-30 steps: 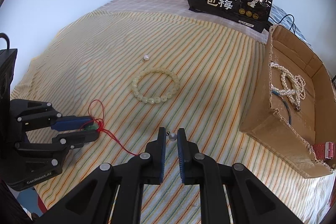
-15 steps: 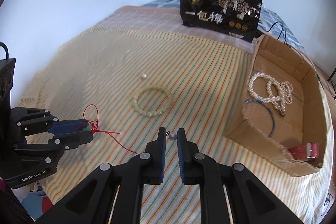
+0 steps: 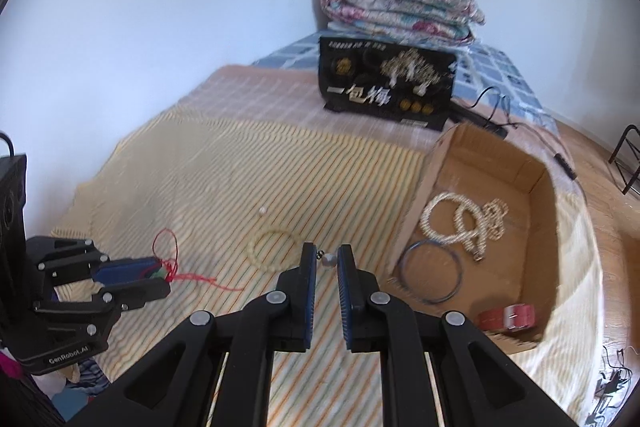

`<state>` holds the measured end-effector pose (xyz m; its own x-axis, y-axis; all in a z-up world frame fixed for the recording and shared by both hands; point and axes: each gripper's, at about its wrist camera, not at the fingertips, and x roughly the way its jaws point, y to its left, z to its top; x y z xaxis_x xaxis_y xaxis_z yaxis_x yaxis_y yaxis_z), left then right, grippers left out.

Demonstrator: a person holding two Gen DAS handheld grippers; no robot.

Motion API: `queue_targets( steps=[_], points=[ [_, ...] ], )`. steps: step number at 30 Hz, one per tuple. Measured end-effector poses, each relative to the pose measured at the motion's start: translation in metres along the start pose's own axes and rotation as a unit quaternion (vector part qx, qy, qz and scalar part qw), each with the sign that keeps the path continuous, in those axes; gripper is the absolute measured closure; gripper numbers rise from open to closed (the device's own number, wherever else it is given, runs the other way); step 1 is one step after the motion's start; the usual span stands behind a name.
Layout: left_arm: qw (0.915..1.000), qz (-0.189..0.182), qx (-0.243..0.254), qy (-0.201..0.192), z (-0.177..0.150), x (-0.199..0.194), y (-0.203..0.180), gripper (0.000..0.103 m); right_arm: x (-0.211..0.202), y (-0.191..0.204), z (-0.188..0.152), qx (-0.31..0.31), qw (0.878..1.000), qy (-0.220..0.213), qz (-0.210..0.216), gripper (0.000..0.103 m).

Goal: Organize jewelry
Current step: 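Lift and carry the pendant with the left gripper while the right gripper carries the earring to the box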

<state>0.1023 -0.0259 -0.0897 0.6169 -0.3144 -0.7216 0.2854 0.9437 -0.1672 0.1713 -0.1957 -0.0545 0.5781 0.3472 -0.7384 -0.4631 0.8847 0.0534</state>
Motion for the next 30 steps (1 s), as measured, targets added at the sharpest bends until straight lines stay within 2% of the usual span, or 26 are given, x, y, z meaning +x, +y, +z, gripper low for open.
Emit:
queue_targets(
  steps=[15, 21, 30],
  points=[
    [0.9992, -0.031, 0.022, -0.013, 0.054, 0.024, -0.041, 0.089, -0.021, -0.074, 0.019, 0.033, 0.998, -0.014, -0.048, 0.095],
    [0.9986, -0.036, 0.032, -0.021, 0.075, 0.039, -0.056, 0.089, -0.014, -0.101, 0.030, 0.037, 0.997, -0.010, -0.067, 0.095],
    [0.9975, -0.045, 0.046, -0.027, 0.099, 0.060, -0.080, 0.089, 0.003, -0.135, 0.043, 0.056, 0.996, -0.007, -0.072, 0.095]
  ],
)
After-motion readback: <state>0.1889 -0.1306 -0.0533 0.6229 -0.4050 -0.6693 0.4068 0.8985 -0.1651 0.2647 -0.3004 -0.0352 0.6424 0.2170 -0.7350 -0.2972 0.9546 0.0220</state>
